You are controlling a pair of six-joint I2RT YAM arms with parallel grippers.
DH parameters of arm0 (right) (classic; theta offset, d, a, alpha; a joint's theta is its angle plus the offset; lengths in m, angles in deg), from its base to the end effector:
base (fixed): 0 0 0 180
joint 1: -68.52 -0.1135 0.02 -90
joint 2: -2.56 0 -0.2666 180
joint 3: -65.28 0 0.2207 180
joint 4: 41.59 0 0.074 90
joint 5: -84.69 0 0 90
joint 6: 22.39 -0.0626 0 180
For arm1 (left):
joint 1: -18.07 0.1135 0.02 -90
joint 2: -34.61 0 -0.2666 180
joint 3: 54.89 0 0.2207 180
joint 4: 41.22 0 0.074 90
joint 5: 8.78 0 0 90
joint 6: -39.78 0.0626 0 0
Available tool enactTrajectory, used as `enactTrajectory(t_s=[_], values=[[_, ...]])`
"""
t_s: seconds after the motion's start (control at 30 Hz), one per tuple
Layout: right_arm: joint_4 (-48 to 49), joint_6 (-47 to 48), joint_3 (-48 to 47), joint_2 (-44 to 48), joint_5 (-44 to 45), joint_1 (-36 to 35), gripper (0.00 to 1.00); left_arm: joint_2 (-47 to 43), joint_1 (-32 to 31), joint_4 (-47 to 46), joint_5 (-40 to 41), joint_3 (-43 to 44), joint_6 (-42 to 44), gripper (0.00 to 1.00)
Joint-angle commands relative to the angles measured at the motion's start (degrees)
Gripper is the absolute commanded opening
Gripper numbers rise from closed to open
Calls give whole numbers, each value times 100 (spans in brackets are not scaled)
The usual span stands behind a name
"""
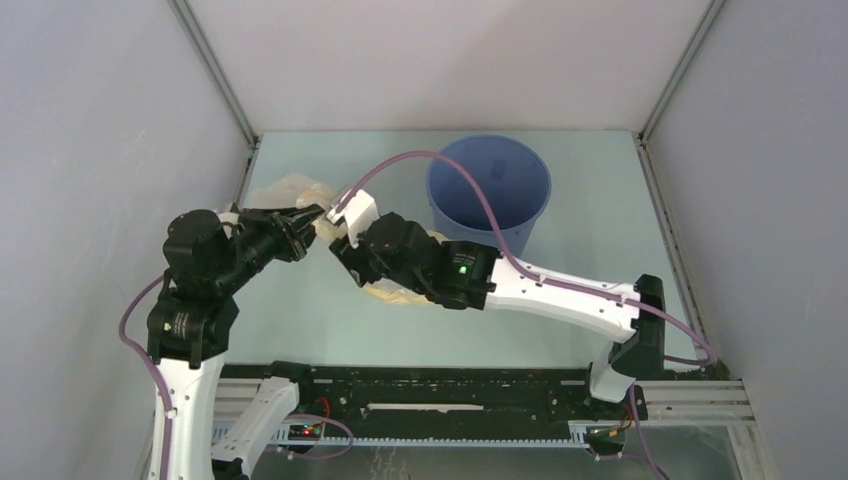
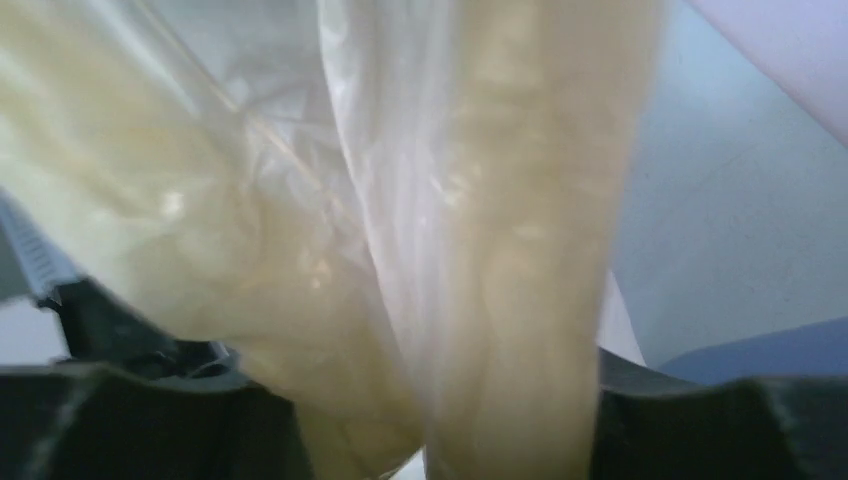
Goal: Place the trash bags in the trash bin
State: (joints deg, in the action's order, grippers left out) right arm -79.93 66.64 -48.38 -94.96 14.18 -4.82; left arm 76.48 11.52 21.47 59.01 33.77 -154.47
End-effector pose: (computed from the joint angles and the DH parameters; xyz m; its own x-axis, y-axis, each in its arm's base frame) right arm 0.1318 0.3677 0.3889 -0.1221 -0.3523 -0.9279 -0.8126 0.5723 -0.1104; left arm 0.0961 -0.0349 0.4161 -0.3854 -0.8590 0.3371 -0.3787 -0.1859 -0.9067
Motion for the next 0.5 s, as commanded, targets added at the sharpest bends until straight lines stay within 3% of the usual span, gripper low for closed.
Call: enactTrajectory(t_s=[0.0,0.07,0.1,0.13,0.17,0.23,0.33,0.47], values=[[801,-118,-97,595,9,78,47,-38,72,-730,38,184,-42,16],[706,-557,-187,611,-400,277,26,-58,66,-1203,15,94,-21,32],[632,-830,-259,609,-707,415,8,-78,71,-1607,16,10,-5,45],[564,-1048,-364,600,-1008,564,0,-100,74,-2021,9,-87,12,58],[494,-1216,-505,577,-1253,683,0,-119,73,-2445,5,-162,55,71],[363,-1471,-704,599,-1624,911,0,-88,155,-3119,-72,-195,278,86],[331,-2014,-778,723,-2399,1316,0,41,411,-4974,-454,-202,798,90],[489,-2777,-888,921,-3300,1831,0,224,422,-4836,-561,680,2240,95]])
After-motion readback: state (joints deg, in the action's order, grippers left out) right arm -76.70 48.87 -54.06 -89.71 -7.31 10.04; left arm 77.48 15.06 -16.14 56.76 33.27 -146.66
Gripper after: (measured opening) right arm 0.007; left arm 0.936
